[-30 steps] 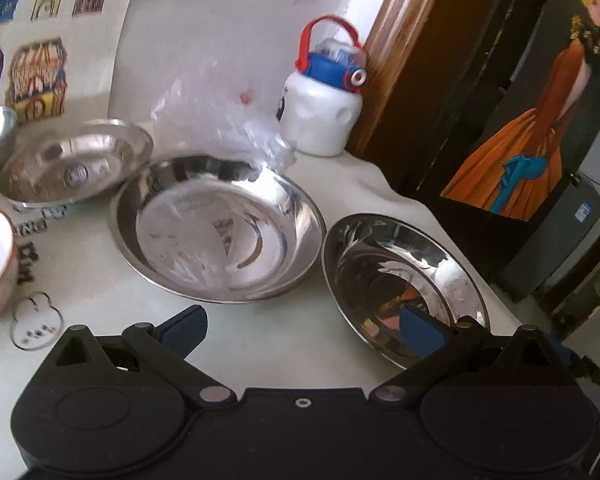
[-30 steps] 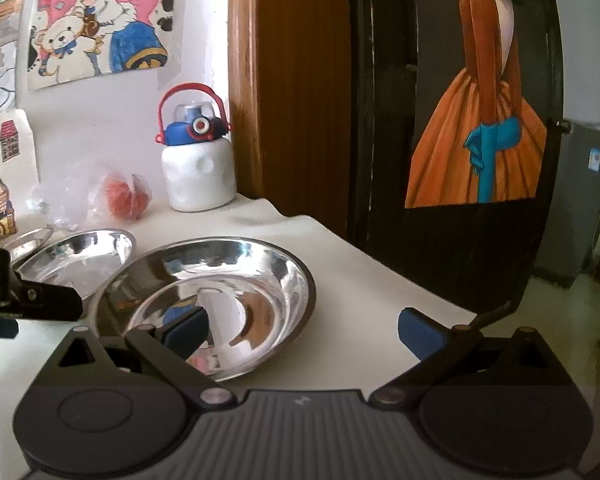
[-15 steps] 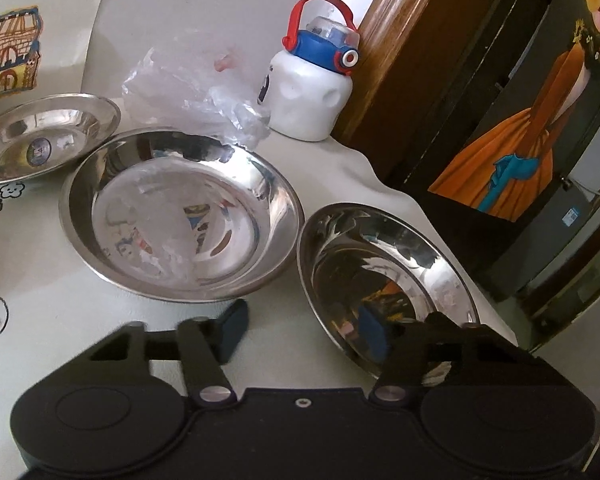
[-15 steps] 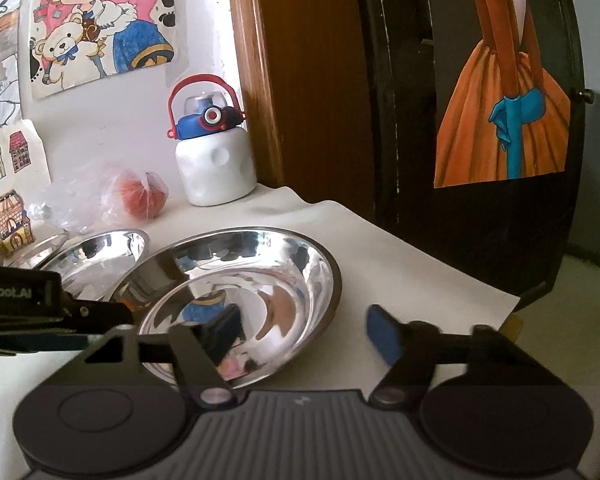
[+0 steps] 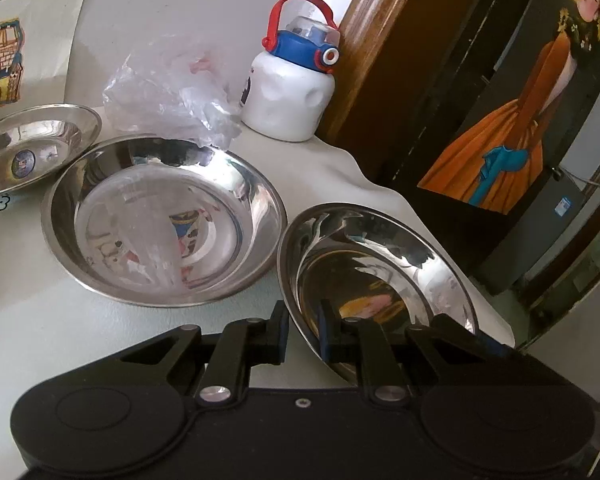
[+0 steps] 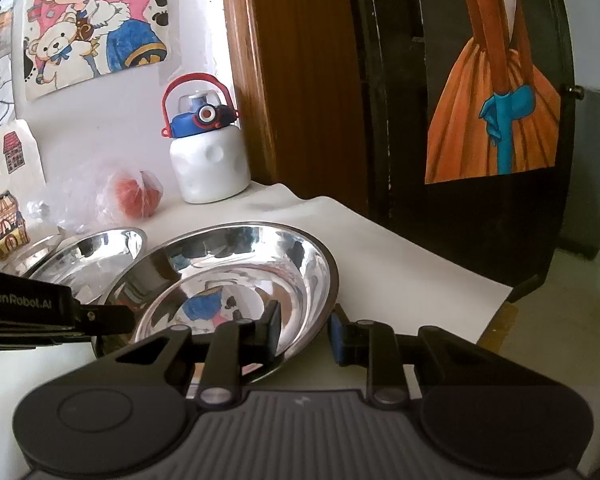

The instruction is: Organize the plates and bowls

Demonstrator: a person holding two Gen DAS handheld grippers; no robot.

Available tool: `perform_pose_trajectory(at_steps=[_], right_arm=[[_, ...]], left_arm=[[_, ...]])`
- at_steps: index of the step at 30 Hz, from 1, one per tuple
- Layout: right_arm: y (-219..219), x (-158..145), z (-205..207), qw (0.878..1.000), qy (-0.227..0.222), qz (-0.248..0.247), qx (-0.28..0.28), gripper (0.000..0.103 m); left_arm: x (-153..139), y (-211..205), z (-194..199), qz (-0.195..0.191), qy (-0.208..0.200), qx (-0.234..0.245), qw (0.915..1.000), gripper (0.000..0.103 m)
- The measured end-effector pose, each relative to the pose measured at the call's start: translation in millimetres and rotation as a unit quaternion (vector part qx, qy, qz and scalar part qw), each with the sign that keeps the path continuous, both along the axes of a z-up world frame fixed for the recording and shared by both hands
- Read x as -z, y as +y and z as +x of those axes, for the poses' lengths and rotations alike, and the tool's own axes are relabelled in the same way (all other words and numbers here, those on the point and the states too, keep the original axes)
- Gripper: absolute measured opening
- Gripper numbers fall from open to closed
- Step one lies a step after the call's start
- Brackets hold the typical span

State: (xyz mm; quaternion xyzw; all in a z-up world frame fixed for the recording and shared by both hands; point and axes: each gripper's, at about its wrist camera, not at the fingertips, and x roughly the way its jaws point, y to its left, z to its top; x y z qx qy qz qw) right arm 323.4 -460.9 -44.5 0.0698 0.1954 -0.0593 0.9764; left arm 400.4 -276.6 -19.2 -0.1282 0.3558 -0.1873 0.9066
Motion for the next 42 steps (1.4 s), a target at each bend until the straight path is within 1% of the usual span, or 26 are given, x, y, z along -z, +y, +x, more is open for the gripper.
perform_pose_trajectory(at_steps=[4, 7, 12, 15, 20, 25, 28, 32, 35, 38, 40, 42], right_arm=[[8.7, -12.5, -11.4, 1.0, -0.013, -0.015, 0.004, 0.028], [17.8, -24.8, -13.8, 1.0, -0.022, -0.02, -0.004, 0.028], [44.7, -37.6, -2.5, 0.999, -0.021, -0.014, -0.034, 0.029], [65.0, -39.0, 7.7, 0.998, -0.017, -0.015, -0.054, 0.03], [94.0, -38.7, 26.7, 0.997, -0.009, -0.013, -0.077, 0.031], [111.8, -41.0, 48.9, 0.995, -0.007, -0.023, -0.092, 0.032], [120.2, -39.0, 60.8, 0.995, 0.001, -0.032, -0.099, 0.032], [129.6, -33.3, 69.0, 0.994, 0.01, -0.042, -0.104, 0.038], [134.2, -30.9, 69.8, 0.993, 0.008, -0.055, -0.1, 0.039], [137.1, -31.1, 70.3, 0.993, 0.006, -0.064, -0.099, 0.039], [140.8, -29.4, 70.4, 0.992, 0.004, -0.083, -0.091, 0.039], [144.1, -26.3, 70.3, 0.991, 0.004, -0.102, -0.087, 0.043]], left_arm=[[-10.7, 6.8, -8.9, -0.003, -0.013, 0.002, 0.9999, 0.017], [-22.9, 18.6, -15.7, -0.005, -0.026, -0.007, 0.9996, 0.017], [-37.5, 46.8, -20.7, 0.007, -0.033, -0.041, 0.9986, 0.017], [-39.7, 65.9, -18.8, 0.011, -0.025, -0.065, 0.9975, 0.017], [-38.2, 88.7, -7.1, 0.012, -0.012, -0.096, 0.9953, 0.018], [-37.3, 103.8, 9.6, 0.017, -0.011, -0.118, 0.9928, 0.018], [-33.9, 108.4, 17.6, 0.025, -0.004, -0.124, 0.992, 0.018], [-26.8, 113.7, 24.0, 0.023, 0.007, -0.129, 0.9914, 0.02], [-25.7, 112.4, 24.6, 0.032, -0.001, -0.127, 0.9913, 0.02], [-25.2, 111.1, 25.2, 0.04, -0.005, -0.127, 0.9911, 0.024], [-23.9, 110.9, 25.2, 0.042, -0.005, -0.127, 0.991, 0.024], [-22.5, 110.5, 25.2, 0.044, -0.005, -0.127, 0.9909, 0.024]])
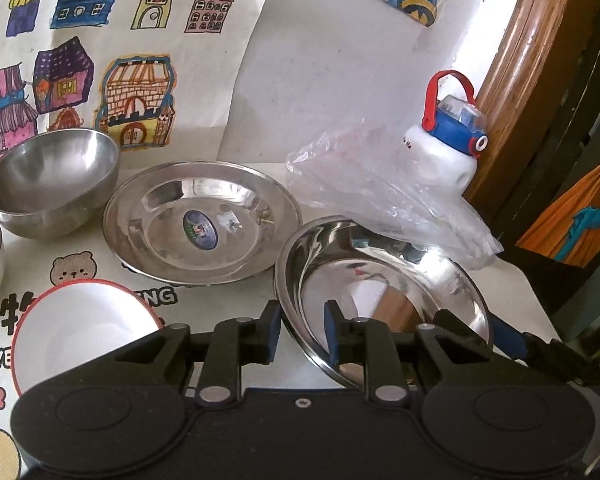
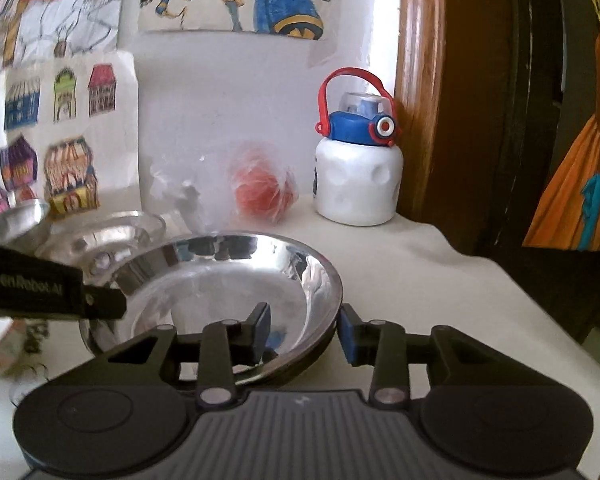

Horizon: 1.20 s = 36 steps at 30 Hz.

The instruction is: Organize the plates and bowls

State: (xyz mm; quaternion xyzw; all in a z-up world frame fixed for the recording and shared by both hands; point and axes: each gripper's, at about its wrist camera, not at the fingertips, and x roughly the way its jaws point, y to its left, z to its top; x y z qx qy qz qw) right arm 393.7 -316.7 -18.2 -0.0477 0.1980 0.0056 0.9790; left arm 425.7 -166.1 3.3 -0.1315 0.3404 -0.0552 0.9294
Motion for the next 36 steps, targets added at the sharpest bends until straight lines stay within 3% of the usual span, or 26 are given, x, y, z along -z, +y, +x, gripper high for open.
perform_pose_trajectory(at_steps=[4, 6, 11, 17, 22, 24, 36], right_arm=[[1.6, 2.7, -0.4, 1.0, -0.003, -0.006, -0.005, 0.053], [3.6, 1.3, -3.1, 1.0, -0.012, -0.012, -0.007, 0.066], [2.5, -2.5, -10.8, 1.0, -0.02, -0.005, -0.009, 0.084], [-2.5, -16.8, -35.5, 0.999, -0.035, 0.008, 0.003, 0.098], [-3.2, -35.0, -66.6, 0.999, -0.051, 0.007, 0.016, 0.103], [-1.4, -41.0, -80.4, 0.998, -0.057, 0.008, 0.019, 0.103], [44.5, -63.2, -154.4, 0.996, -0.081, 0.009, 0.017, 0.103]], left_arm=[[0.4, -1.3, -1.5, 0.002, -0.003, 0.003, 1.0, 0.027], [-0.5, -1.8, -3.6, 0.002, -0.005, 0.002, 1.0, 0.037], [-4.1, 0.5, -11.7, -0.008, -0.012, 0.0, 0.9999, 0.054], [-19.2, 6.4, -33.4, -0.019, -0.031, 0.003, 0.9993, 0.071], [-38.2, 20.1, -63.4, -0.025, -0.056, -0.001, 0.9981, 0.085], [-45.4, 28.6, -76.6, -0.022, -0.067, -0.004, 0.9975, 0.098], [-66.7, 98.4, -152.1, -0.003, -0.092, -0.04, 0.9949, 0.102]])
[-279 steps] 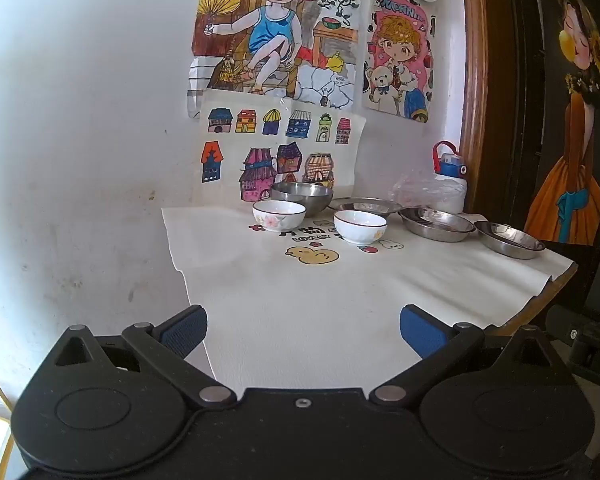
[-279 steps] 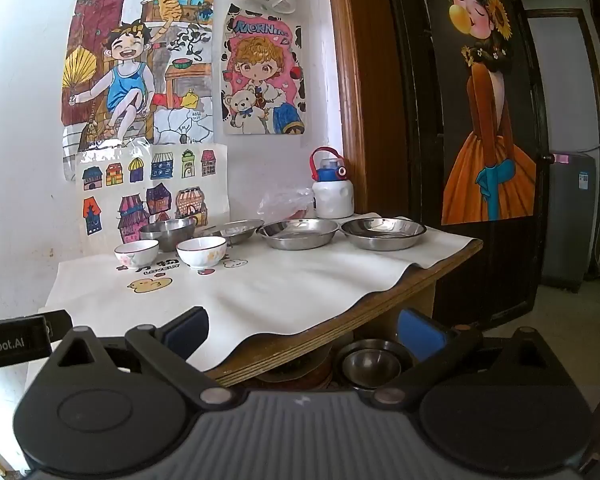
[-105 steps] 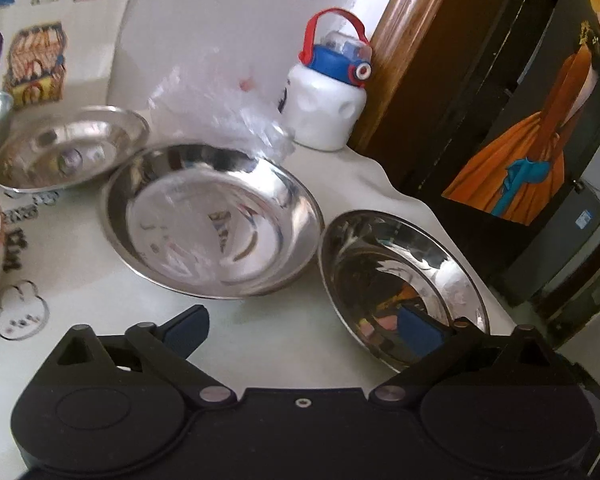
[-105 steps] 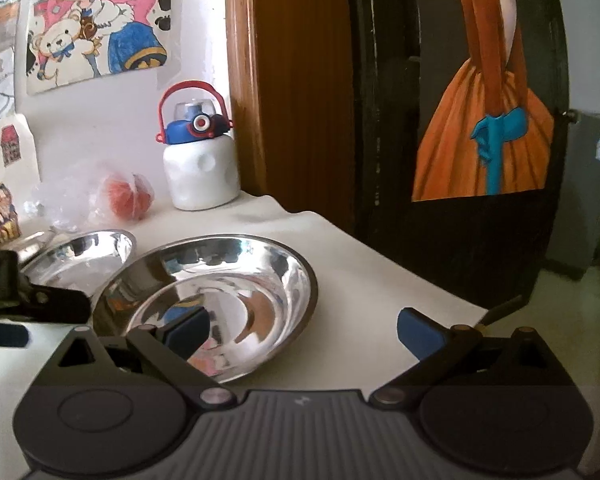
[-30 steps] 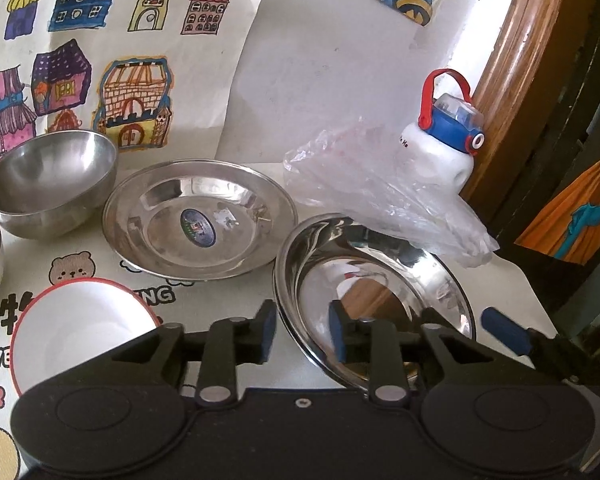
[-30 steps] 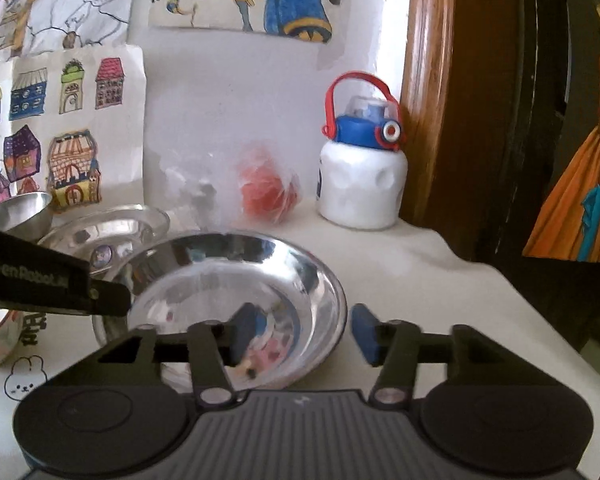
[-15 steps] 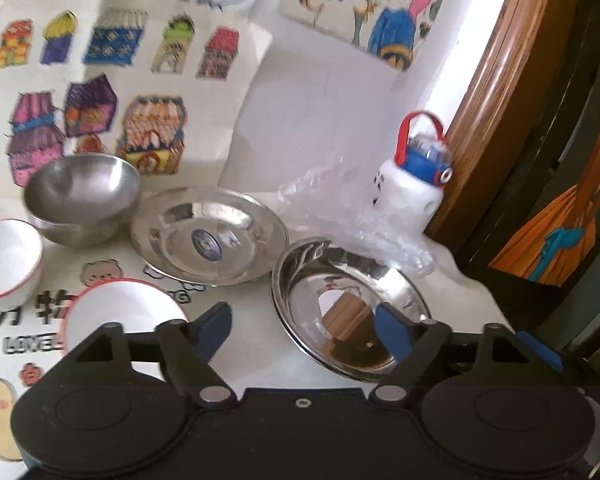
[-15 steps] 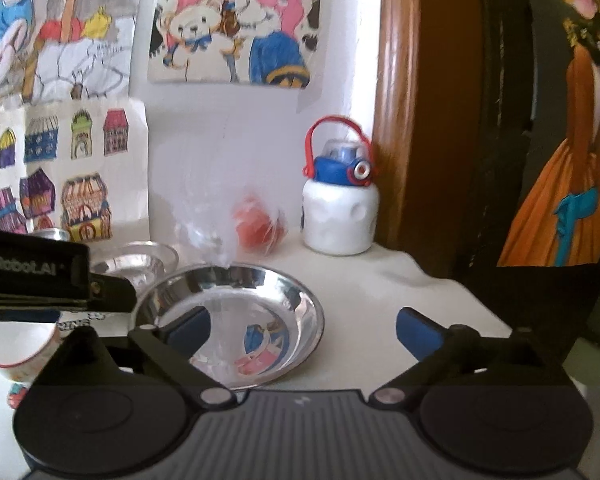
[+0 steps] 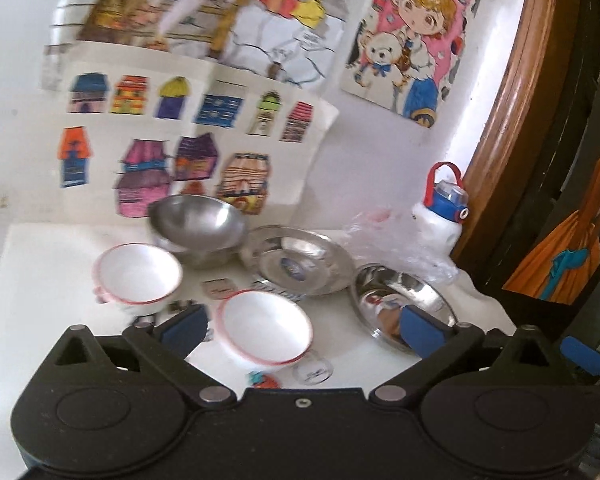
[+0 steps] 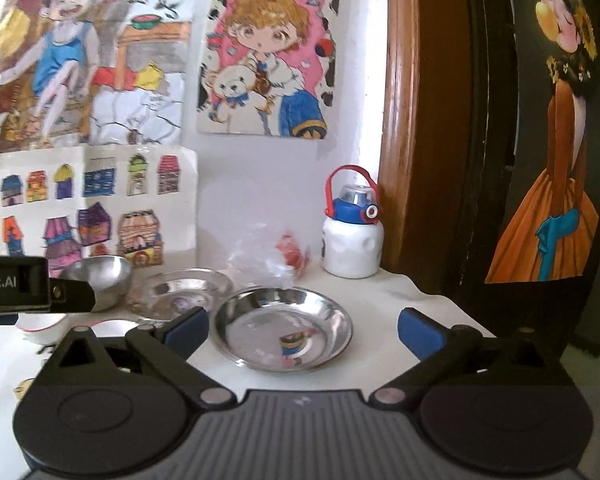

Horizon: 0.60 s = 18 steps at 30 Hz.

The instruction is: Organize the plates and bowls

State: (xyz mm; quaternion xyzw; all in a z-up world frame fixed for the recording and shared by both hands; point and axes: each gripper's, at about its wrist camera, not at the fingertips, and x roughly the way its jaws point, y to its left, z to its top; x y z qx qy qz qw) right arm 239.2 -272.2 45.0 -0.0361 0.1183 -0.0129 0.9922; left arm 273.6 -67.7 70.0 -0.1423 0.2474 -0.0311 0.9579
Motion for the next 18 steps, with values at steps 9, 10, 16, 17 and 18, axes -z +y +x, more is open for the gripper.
perform_pose_trajectory(at_steps=[9, 10, 16, 17, 18], right_arm=[[50.3, 9.9, -78.0, 1.0, 0.001, 0.004, 0.002, 0.103], [56.0, 11.7, -87.3, 1.0, 0.002, 0.006, 0.002, 0.103], [78.0, 22.4, -131.6, 1.0, 0.005, 0.024, 0.003, 0.103], [81.2, 24.8, -137.3, 1.0, 0.006, 0.027, 0.001, 0.103], [84.2, 27.0, -142.5, 1.0, 0.007, 0.027, -0.002, 0.103]], left_arm=[[4.6, 43.4, -71.9, 0.007, -0.005, 0.007, 0.9999, 0.102], [6.0, 48.0, -80.0, 0.009, -0.005, 0.008, 0.9999, 0.102], [19.6, 75.4, -117.6, 0.036, -0.002, 0.002, 0.9993, 0.102], [22.7, 80.4, -124.9, 0.037, -0.001, -0.001, 0.9993, 0.102], [25.3, 84.3, -130.7, 0.039, 0.0, -0.002, 0.9992, 0.102]])
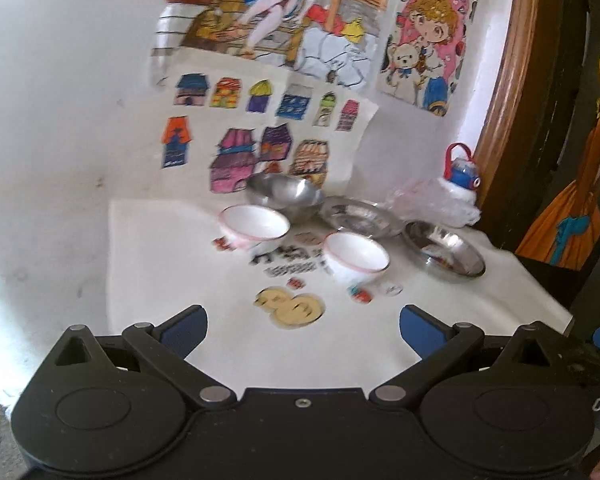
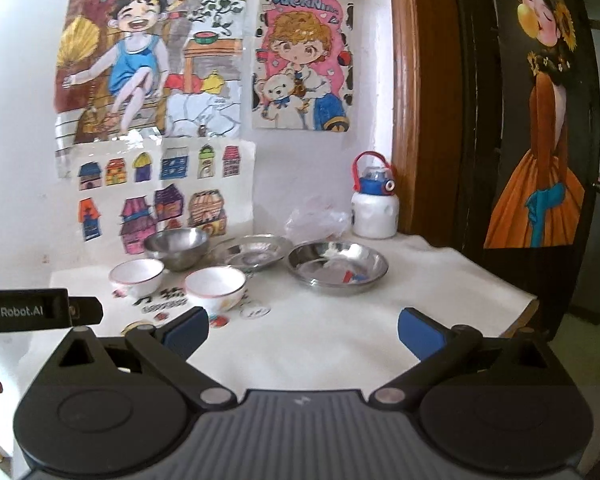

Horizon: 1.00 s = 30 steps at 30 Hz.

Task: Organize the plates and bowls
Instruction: 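Move both grippers toward the steel plate with the blue logo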

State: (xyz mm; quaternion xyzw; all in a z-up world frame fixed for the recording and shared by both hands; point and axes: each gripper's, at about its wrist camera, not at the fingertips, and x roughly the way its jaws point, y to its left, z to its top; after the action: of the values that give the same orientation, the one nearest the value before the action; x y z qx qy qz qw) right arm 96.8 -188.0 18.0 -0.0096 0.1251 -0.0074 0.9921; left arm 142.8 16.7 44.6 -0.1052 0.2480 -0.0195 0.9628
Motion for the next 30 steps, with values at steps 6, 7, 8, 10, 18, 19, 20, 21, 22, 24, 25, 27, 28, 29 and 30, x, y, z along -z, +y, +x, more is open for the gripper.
perform_pose_trajectory(at_steps=[6, 7, 8, 10, 18, 19, 20, 21, 22, 24, 25, 27, 28, 29, 30], right_arm=[[17.8, 12.8, -31.5, 1.0, -0.002, 0.006, -0.02, 0.103], [20.0, 14.3, -35.1, 1.0, -0.002, 0.006, -0.023, 0.103], [21.9, 15.4, -37.8, 1.0, -0.002, 0.006, -0.028, 0.103], [24.6, 15.7, -39.2, 0.999, 0.0, 0.008, -0.033, 0.103], [22.5, 22.0, -1.1, 0.999, 0.009, 0.04, -0.027, 0.103], [20.2, 24.1, 8.9, 0.998, 0.01, 0.052, -0.027, 0.103], [17.6, 26.4, 20.5, 0.997, 0.012, 0.065, -0.027, 0.103], [14.7, 28.8, 32.4, 0.997, 0.012, 0.077, -0.025, 0.103], [11.8, 31.3, 43.2, 0.996, 0.011, 0.089, -0.023, 0.103], [5.5, 35.3, 67.0, 0.994, 0.01, 0.109, -0.022, 0.103], [3.1, 36.2, 81.0, 0.993, 0.015, 0.115, -0.021, 0.103], [-1.0, 33.3, 110.9, 0.991, 0.033, 0.125, -0.022, 0.103], [-2.9, 31.1, 122.2, 0.991, 0.037, 0.129, -0.025, 0.103], [-4.5, 28.8, 133.4, 0.99, 0.043, 0.134, -0.023, 0.103], [-6.6, 25.8, 144.5, 0.989, 0.054, 0.139, -0.02, 0.103]], left_arm=[[13.3, 15.0, -31.9, 0.009, 0.001, -0.013, 0.9999, 0.102], [14.1, 16.4, -34.6, 0.009, 0.001, -0.015, 0.9999, 0.102], [14.8, 17.8, -37.2, 0.009, 0.0, -0.015, 0.9998, 0.102], [14.4, 18.6, -37.2, 0.012, 0.001, -0.016, 0.9998, 0.102], [18.8, 16.9, 7.1, 0.061, 0.003, 0.022, 0.9979, 0.102], [21.1, 17.5, 19.2, 0.068, 0.005, 0.031, 0.9972, 0.102], [23.8, 18.5, 32.1, 0.074, 0.005, 0.041, 0.9964, 0.102], [26.4, 19.0, 44.5, 0.079, 0.005, 0.049, 0.9956, 0.102], [29.2, 20.1, 58.2, 0.085, 0.006, 0.057, 0.9947, 0.102], [32.7, 21.7, 84.4, 0.097, 0.005, 0.078, 0.9922, 0.102], [33.2, 22.0, 96.3, 0.101, 0.005, 0.086, 0.9912, 0.102], [30.7, 23.2, 119.8, 0.105, 0.004, 0.101, 0.9894, 0.102], [28.6, 23.2, 128.7, 0.107, 0.002, 0.106, 0.9886, 0.102], [25.8, 22.1, 136.5, 0.11, 0.004, 0.11, 0.9878, 0.102], [21.3, 21.0, 145.2, 0.114, 0.009, 0.117, 0.9865, 0.102]])
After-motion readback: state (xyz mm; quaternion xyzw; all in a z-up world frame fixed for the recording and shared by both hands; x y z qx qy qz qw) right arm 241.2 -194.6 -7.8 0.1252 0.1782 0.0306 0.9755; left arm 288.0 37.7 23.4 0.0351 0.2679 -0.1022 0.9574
